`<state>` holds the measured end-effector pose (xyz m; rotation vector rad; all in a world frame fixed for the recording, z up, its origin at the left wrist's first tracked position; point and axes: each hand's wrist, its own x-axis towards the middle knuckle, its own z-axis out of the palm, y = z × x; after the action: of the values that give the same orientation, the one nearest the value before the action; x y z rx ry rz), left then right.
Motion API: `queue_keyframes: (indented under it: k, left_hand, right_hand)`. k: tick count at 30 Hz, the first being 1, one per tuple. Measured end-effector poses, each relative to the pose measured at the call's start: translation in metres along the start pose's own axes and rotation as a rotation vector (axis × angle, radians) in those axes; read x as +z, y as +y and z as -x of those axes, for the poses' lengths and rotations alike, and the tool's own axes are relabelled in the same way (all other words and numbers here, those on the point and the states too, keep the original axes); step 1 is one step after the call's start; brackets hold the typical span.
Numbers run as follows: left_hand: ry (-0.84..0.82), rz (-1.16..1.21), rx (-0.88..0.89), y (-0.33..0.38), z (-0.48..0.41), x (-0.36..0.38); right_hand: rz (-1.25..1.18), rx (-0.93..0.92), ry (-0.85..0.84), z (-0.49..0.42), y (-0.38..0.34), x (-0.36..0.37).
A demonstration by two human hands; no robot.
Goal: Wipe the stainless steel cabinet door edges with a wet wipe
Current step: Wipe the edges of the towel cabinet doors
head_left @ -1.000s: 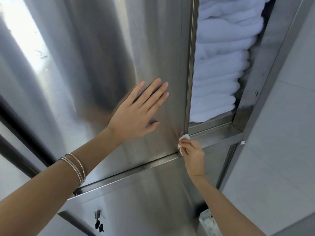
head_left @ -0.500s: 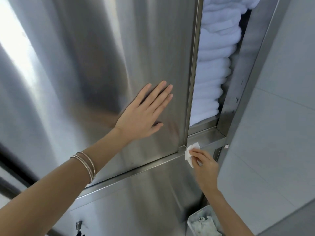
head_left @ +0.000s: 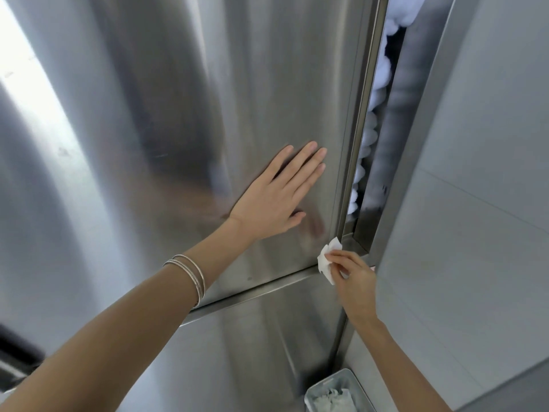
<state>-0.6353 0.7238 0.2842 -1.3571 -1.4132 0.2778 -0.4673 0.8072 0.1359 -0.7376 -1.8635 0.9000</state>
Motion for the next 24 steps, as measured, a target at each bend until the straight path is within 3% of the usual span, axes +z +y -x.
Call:
queue_keyframes:
  k: [5,15,24]
  left_hand:
    - [0.001,0.011,0.002,0.012,-0.022,0.004]
    - [-0.019,0.032,-0.023,0.031,-0.052,0.011]
    - [-0.056,0.143,-0.03,0.028,-0.052,-0.007]
  right_hand:
    - [-0.028,-0.018,-0.073,-0.013,0.009,-0.002]
    - [0.096,-0.237,-0.072,-0.024,0.03,-0.012]
    - [0.179,-0.24,-0.095,-0.02,0.048,0.001]
